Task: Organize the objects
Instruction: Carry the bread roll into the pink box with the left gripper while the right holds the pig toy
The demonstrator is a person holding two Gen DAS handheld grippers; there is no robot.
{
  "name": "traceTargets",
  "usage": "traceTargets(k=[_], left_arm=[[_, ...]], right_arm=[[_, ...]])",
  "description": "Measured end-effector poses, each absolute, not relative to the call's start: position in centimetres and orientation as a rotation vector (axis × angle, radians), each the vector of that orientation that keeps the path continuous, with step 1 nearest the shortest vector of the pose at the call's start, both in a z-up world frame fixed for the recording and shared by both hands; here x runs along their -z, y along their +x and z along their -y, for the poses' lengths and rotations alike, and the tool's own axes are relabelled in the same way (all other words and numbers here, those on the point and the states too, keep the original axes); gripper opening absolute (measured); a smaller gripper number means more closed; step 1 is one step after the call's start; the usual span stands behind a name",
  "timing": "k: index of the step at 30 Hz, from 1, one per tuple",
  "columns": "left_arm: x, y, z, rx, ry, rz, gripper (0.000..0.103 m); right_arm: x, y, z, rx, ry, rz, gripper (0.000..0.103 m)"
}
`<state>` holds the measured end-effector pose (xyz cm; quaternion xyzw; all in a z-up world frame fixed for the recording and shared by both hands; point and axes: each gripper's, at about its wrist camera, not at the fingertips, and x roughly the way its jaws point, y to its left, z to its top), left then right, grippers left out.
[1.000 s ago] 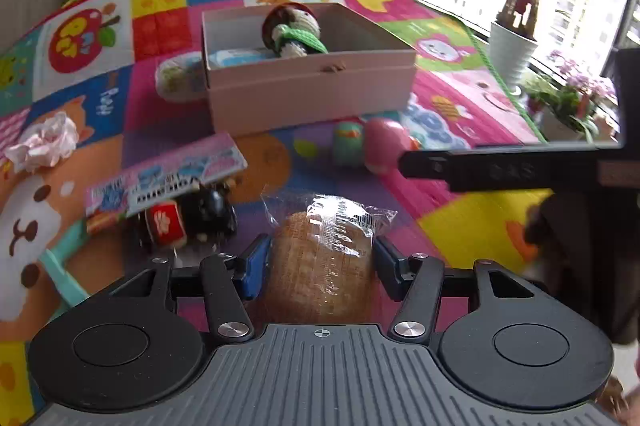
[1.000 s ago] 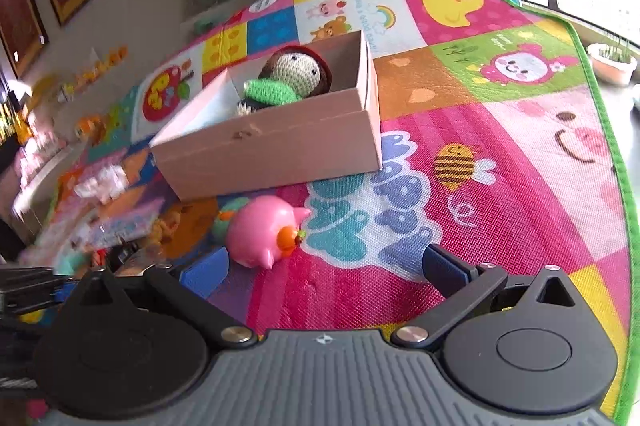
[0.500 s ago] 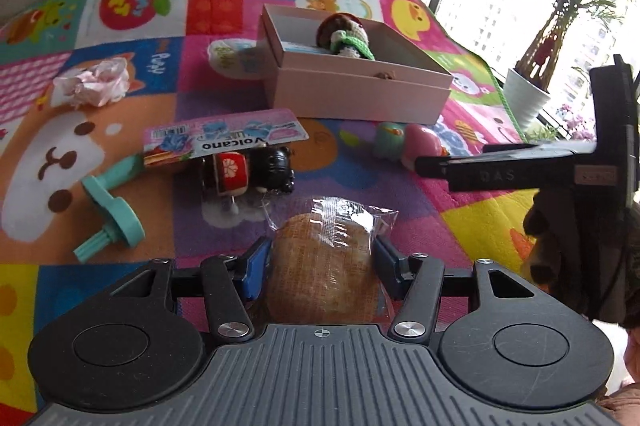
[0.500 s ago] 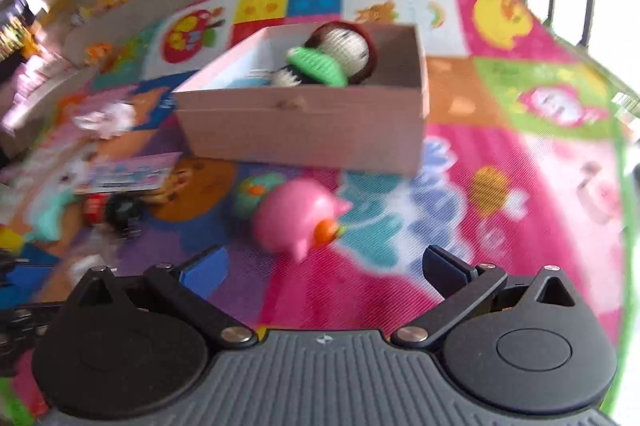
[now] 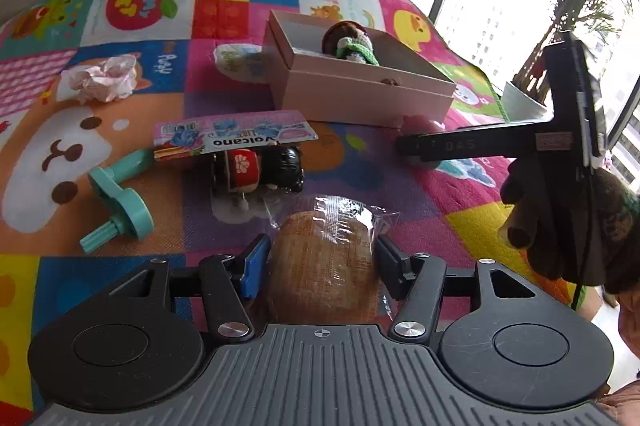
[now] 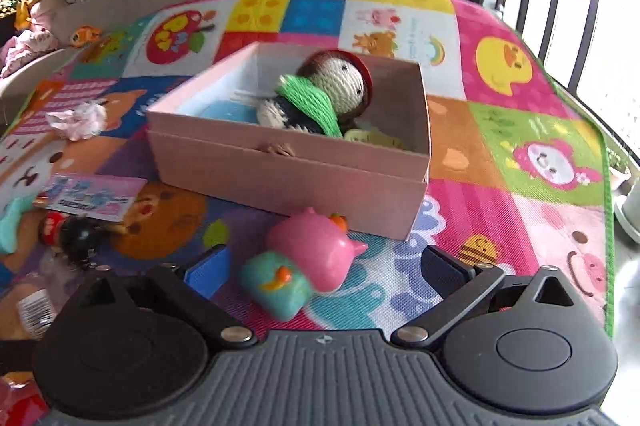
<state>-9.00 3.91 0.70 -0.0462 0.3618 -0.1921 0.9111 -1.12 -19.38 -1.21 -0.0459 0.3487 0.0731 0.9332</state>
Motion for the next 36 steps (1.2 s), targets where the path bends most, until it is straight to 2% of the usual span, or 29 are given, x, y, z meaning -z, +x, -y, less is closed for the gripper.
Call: traceTargets(k=[1, 2, 3, 9, 13, 18, 21, 25, 28, 31, 36], left_arm=[[-0.7, -9.1, -4.0, 0.396, -0.096, -0.744, 0.062], [-0.7, -9.1, -4.0, 0.396, -0.096, -0.743, 0.062], [-0.7, -9.1, -3.9, 0.396, -0.095, -0.741, 0.062], [-1.2, -9.3, -3.8, 0.403, -0.095, -0.722, 0.059], [-4.3, -8.2, -3.9, 0.465, -0.158, -0.645, 0.059], [-10.1, -1.5, -2.1, 0.451, -0.158, -0.51, 0.059], [-11.5, 5.4, -0.4, 0.443, -0.206, -0.504, 0.059], [-10.0, 13.9, 1.8, 0.396, -0.298, -0.569, 0.059], [-8.1, 17.7, 4.3, 0.27, -0.149, -0.571, 0.059], [-5.8, 19.3, 6.5, 0.192, 0.024, -0.601, 0.059], [-4.9, 18.3, 8.3, 0.325, 0.037, -0.699, 0.064]], right_arm=[[1.5, -0.7, 19.6, -0.157, -0.087, -0.738, 0.077], [1.6, -0.5, 19.6, -0.17, -0.078, -0.759, 0.057], [1.5, -0.7, 19.6, -0.19, -0.073, -0.766, 0.056], [-1.8, -5.2, 20.6, -0.232, -0.033, -0.634, 0.054], [-3.7, -7.3, 22.4, -0.266, 0.024, -0.579, 0.054], [-3.5, -8.1, 23.5, -0.244, 0.089, -0.527, 0.054], [-2.0, -7.9, 23.3, -0.235, 0.127, -0.507, 0.054], [-0.2, -6.9, 23.2, -0.259, 0.22, -0.512, 0.054], [0.7, -7.0, 23.4, -0.273, 0.265, -0.471, 0.054], [0.7, -7.4, 24.1, -0.293, 0.304, -0.438, 0.055], [1.1, -6.6, 24.8, -0.308, 0.352, -0.471, 0.055]])
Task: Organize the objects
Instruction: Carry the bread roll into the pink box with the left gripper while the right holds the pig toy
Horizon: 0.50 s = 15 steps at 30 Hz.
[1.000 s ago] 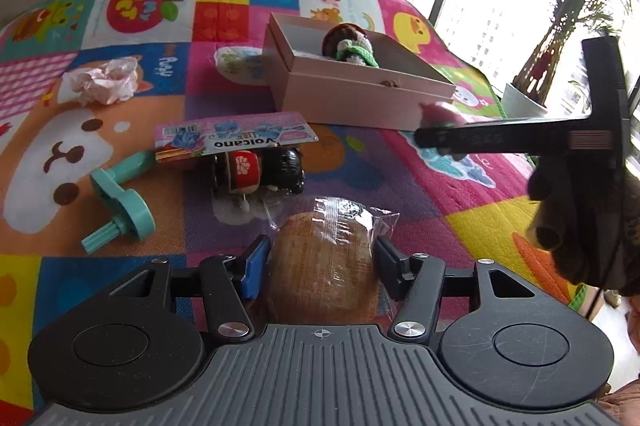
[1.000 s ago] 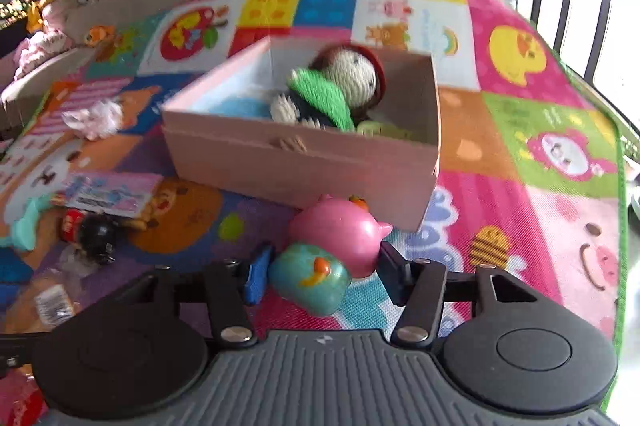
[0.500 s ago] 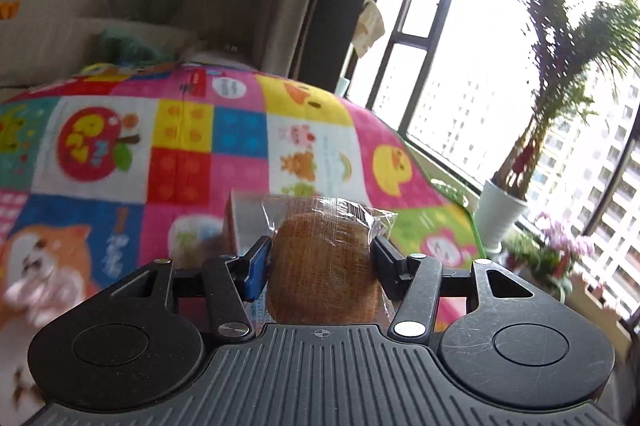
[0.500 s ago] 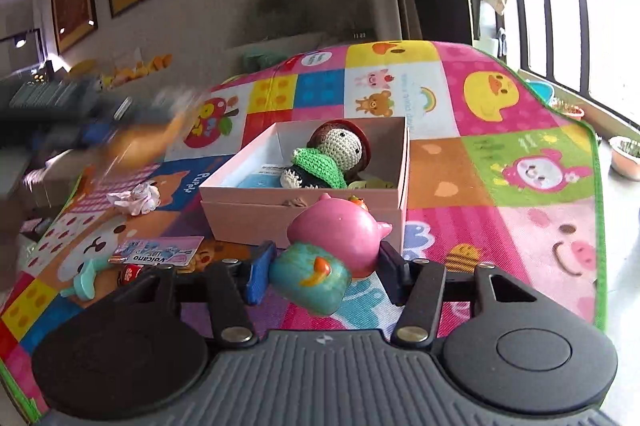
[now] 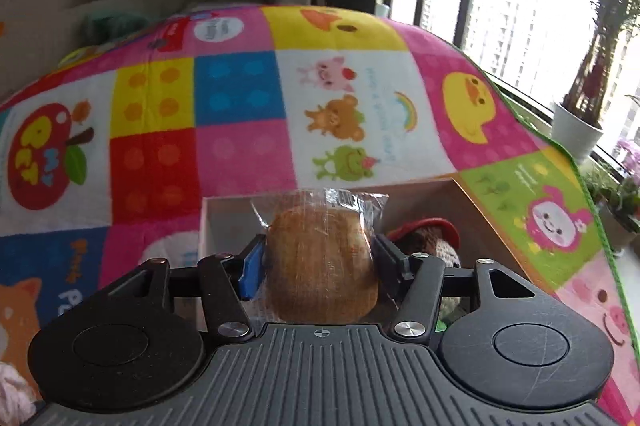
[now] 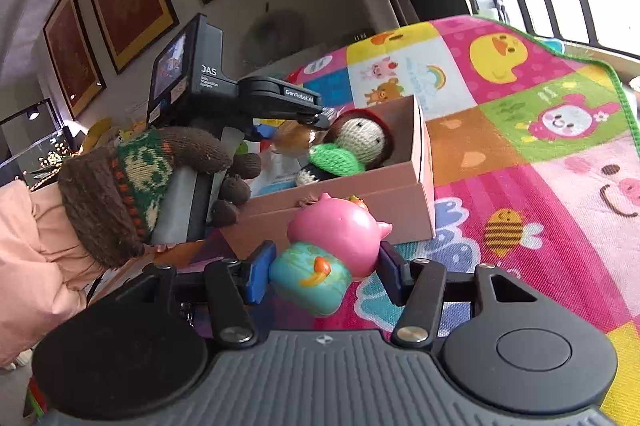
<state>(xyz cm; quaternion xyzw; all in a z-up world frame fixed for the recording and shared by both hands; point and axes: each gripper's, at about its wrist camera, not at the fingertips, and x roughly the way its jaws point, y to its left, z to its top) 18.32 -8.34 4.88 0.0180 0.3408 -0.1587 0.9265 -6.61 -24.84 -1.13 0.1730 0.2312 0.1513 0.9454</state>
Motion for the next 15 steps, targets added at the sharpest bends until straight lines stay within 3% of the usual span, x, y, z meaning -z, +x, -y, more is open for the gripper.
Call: traceTargets(k=[4, 11, 15], left_arm=[[-4.8, 19.3, 6.7, 0.315, -0.073, -0.814, 0.062], [-9.6, 14.9, 4.3, 0.33, -0.128, -0.597, 0.057], [-8.0, 16.5, 5.1, 0.425, -0.226, -0.752, 0.053]], right_arm=[[1.1, -6.6, 24.8, -0.315, 0.353, -0.469, 0.055], [1.2, -6.6, 24.7, -0.313, 0.351, -0.472, 0.055], [1.1, -6.7, 24.6, -0.31, 0.342, -0.469, 0.055]])
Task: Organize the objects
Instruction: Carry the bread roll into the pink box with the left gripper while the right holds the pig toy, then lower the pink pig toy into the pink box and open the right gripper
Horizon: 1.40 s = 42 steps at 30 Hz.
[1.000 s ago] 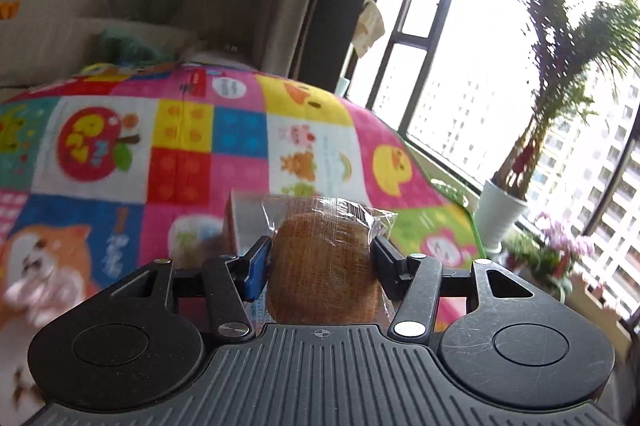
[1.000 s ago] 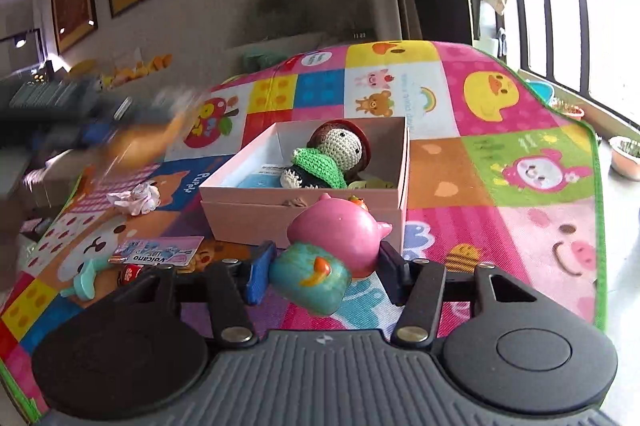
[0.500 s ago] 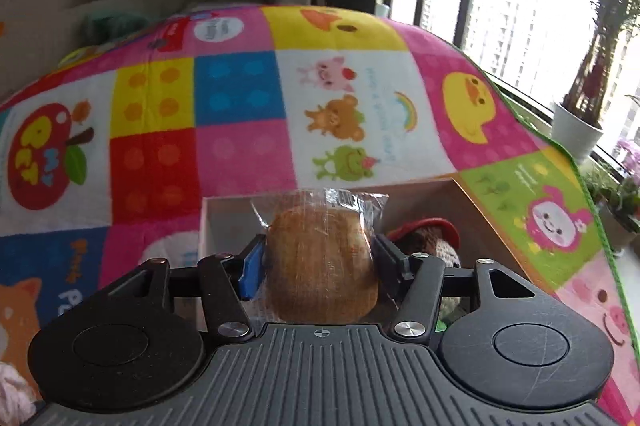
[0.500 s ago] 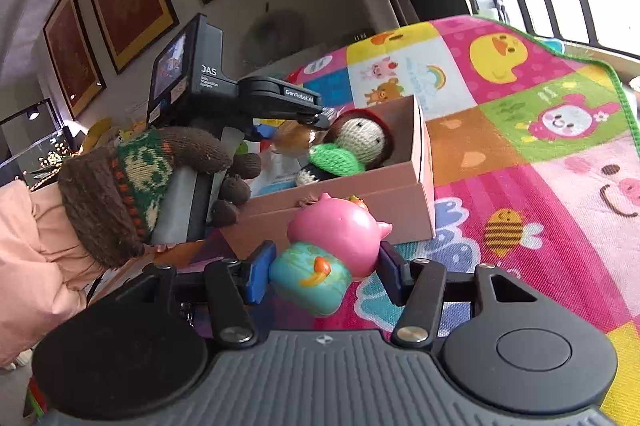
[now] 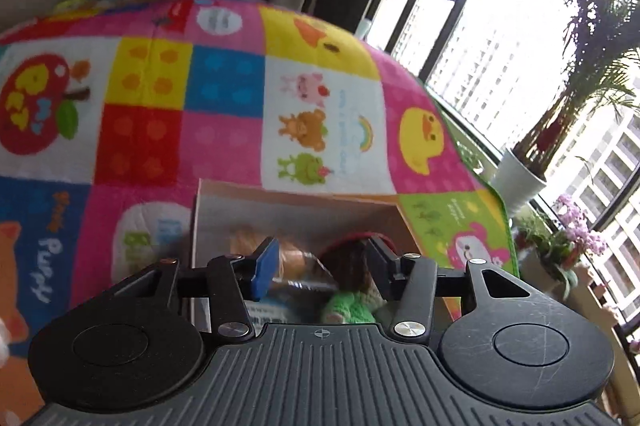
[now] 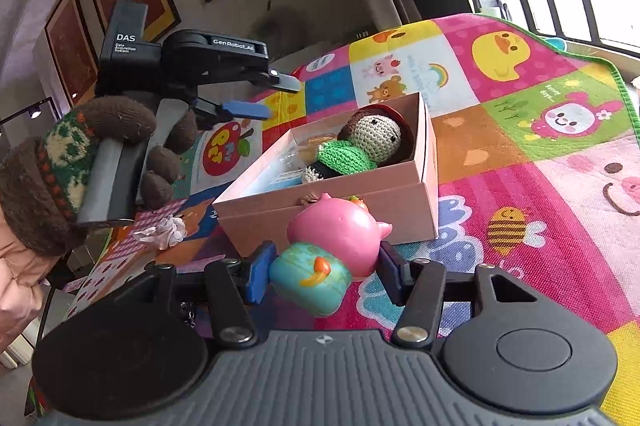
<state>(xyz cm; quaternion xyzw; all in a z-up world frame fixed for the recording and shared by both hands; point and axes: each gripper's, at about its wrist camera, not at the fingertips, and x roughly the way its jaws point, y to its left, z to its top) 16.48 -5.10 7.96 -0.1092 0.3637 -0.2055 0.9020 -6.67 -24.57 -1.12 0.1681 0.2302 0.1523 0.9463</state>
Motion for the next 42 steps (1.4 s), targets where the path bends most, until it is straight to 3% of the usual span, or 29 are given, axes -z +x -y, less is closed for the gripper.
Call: traceTargets(k=[3, 8, 12, 16, 20, 26, 31, 32, 35, 42], left_arm=[[-5.3, 18.8, 6.0, 0.389, -0.23, -0.822, 0.044], [-6.9, 17.7, 4.6, 0.41, -0.298, -0.77, 0.043], [-9.8, 11.0, 1.3, 0.446, -0.246, -0.616, 0.043], [-9.5, 1.6, -1.5, 0.469, -0.137, -0.456, 0.044], [-6.1, -5.3, -2.7, 0.508, -0.085, -0.437, 0.044], [-2.9, -8.2, -4.9, 0.51, -0.125, -0.503, 0.044], [-2.9, -8.0, -7.8, 0.469, -0.215, -0.473, 0.044], [-2.8, -8.1, -8.4, 0.462, -0.233, -0.47, 0.044], [-2.4, -8.3, -9.9, 0.438, -0.265, -0.478, 0.044], [-1.1, -8.2, -11.0, 0.409, -0.274, -0.54, 0.044]], right_arm=[[1.2, -6.7, 24.5, -0.305, 0.339, -0.469, 0.055], [1.3, -6.4, 24.7, -0.288, 0.349, -0.485, 0.055], [1.5, -5.7, 24.6, -0.283, 0.353, -0.52, 0.055], [0.9, -5.3, 23.7, -0.263, 0.269, -0.551, 0.055], [-3.4, -4.1, 23.5, -0.262, 0.169, -0.529, 0.055], [-12.7, 3.5, 23.8, -0.259, 0.157, -0.554, 0.055], [-14.1, 11.0, 21.7, -0.222, 0.204, -0.644, 0.055], [-13.7, 12.2, 21.0, -0.218, 0.213, -0.657, 0.056], [-11.9, 15.0, 19.5, -0.141, 0.208, -0.689, 0.072], [-10.8, 13.2, 18.8, -0.128, 0.163, -0.676, 0.077]])
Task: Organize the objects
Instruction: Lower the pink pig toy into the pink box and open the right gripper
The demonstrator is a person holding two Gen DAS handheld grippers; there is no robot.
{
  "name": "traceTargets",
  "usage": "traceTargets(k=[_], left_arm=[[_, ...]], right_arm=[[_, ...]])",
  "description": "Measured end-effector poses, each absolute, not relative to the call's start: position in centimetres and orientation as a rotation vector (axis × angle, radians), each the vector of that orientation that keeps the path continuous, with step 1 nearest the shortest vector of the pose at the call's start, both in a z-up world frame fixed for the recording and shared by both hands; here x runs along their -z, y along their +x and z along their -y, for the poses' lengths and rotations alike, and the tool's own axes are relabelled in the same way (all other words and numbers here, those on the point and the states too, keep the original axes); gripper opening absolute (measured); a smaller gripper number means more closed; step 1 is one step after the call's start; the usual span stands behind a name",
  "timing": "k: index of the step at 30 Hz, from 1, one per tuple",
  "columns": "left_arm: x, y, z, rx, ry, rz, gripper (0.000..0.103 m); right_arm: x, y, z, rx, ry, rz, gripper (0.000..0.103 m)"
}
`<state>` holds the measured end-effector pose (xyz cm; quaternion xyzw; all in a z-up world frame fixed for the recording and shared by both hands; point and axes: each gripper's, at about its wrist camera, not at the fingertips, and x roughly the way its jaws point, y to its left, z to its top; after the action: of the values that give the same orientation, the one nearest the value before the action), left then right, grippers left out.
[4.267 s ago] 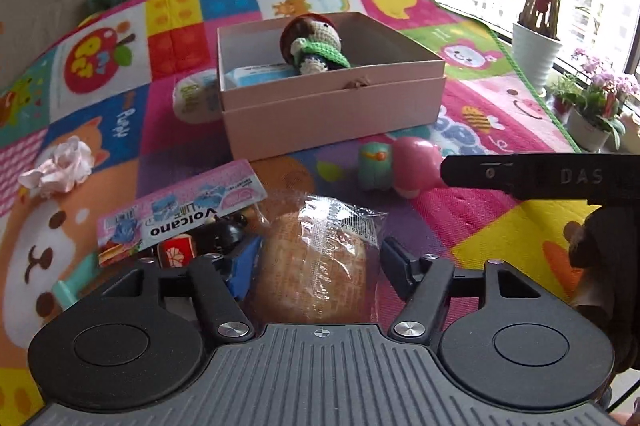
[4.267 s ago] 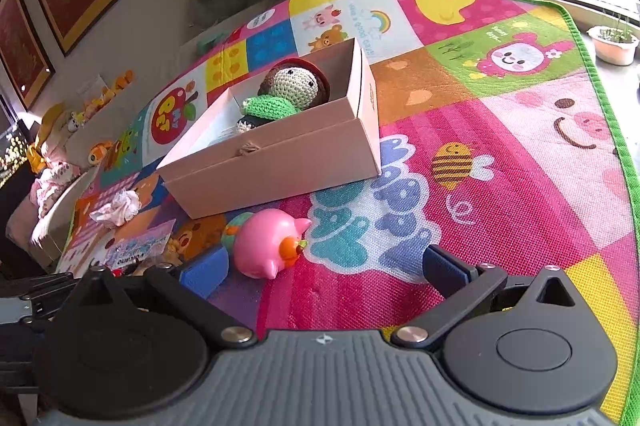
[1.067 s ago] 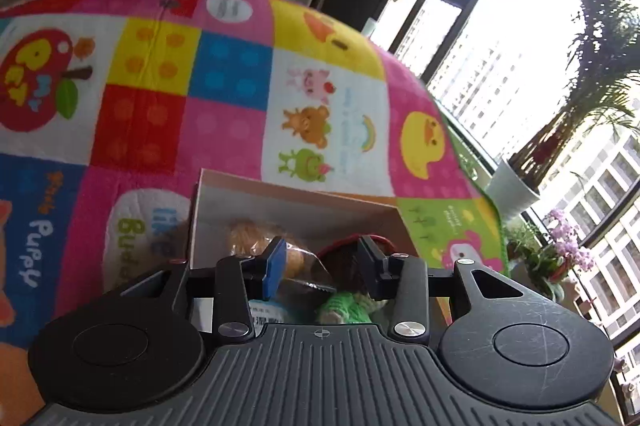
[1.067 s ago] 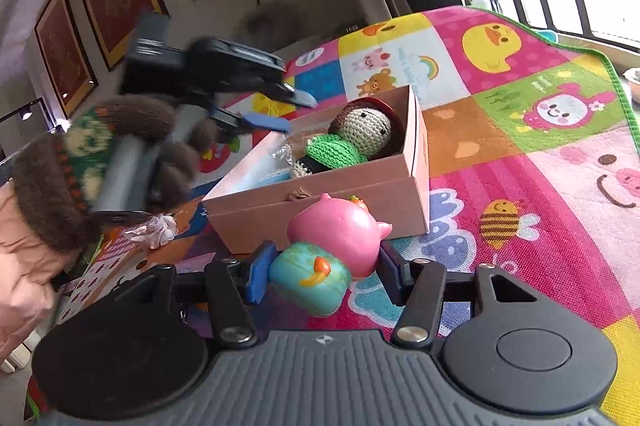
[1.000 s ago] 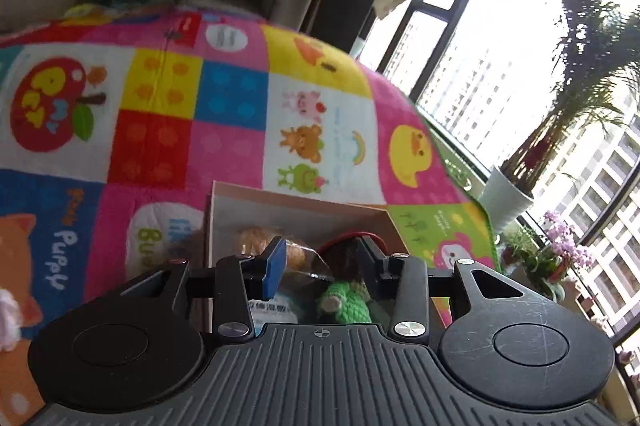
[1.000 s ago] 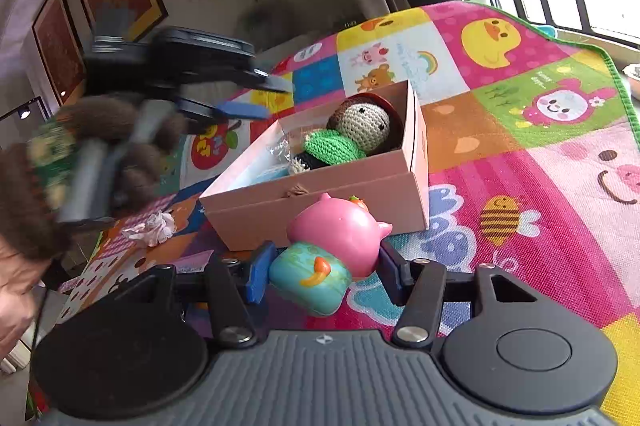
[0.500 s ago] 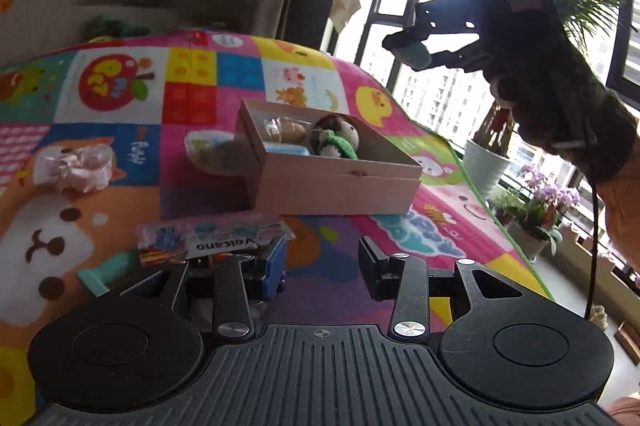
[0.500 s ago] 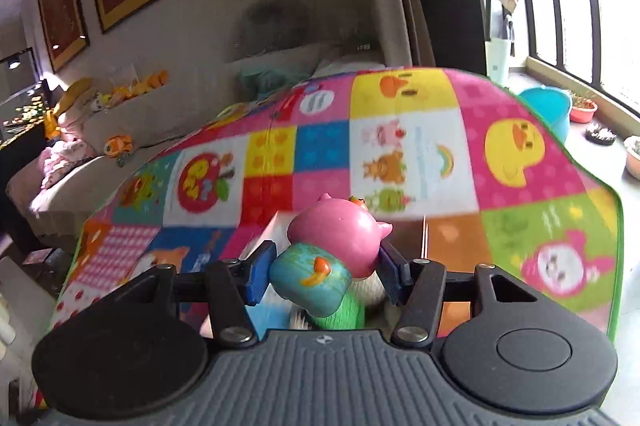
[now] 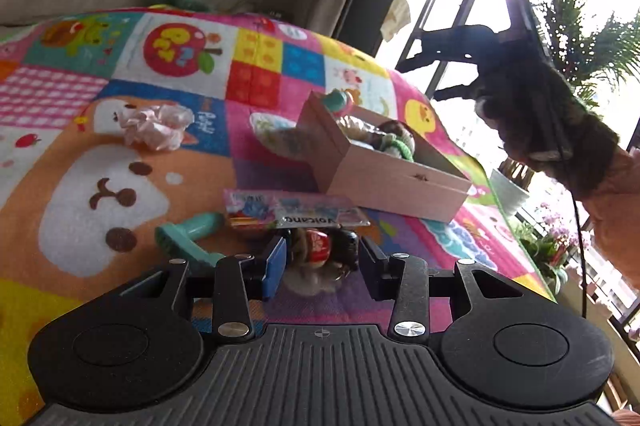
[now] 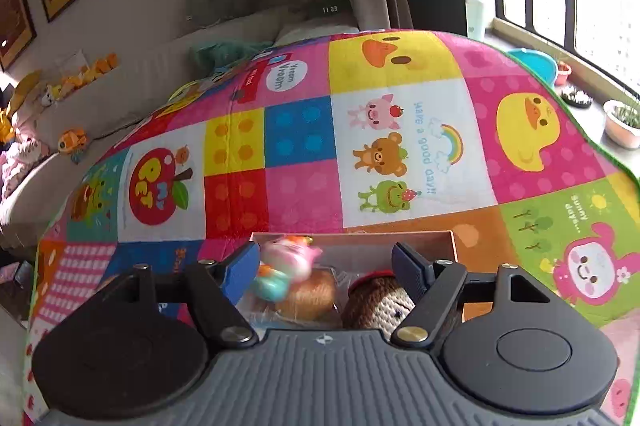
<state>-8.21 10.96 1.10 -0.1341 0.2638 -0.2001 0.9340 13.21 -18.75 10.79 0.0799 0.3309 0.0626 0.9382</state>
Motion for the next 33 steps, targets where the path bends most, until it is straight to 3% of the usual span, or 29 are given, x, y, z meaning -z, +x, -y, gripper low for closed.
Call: traceTargets(k=[10, 12, 18, 27, 31, 33], left_arm=[[-2.1, -8.3, -9.5, 0.418, -0.263, -0.535, 0.044], [-2.5, -8.3, -9.6, 0.407, -0.268, -0.524, 0.044], [-2.9, -8.1, -11.4, 0.354, -0.287, -0.5, 0.044], [-1.9, -7.4, -14.4, 0.287, -0.356, -0.51, 0.044], [-2.6, -7.0, -14.8, 0.264, -0.356, -0.494, 0.044], [-3.1, -6.8, -15.0, 0.246, -0.338, -0.486, 0.044]], right_arm=[[-10.4, 9.8, 17.4, -0.208, 0.087, -0.667, 0.078], [-10.1, 11.5, 16.7, -0.215, 0.1, -0.68, 0.062], [-7.6, 18.7, 13.9, -0.192, 0.117, -0.741, 0.043], [-3.5, 22.1, 12.2, -0.188, 0.106, -0.874, 0.045], [-5.3, 19.0, 12.9, -0.19, 0.088, -0.792, 0.048], [-6.8, 15.7, 13.8, -0.209, 0.055, -0.707, 0.064]])
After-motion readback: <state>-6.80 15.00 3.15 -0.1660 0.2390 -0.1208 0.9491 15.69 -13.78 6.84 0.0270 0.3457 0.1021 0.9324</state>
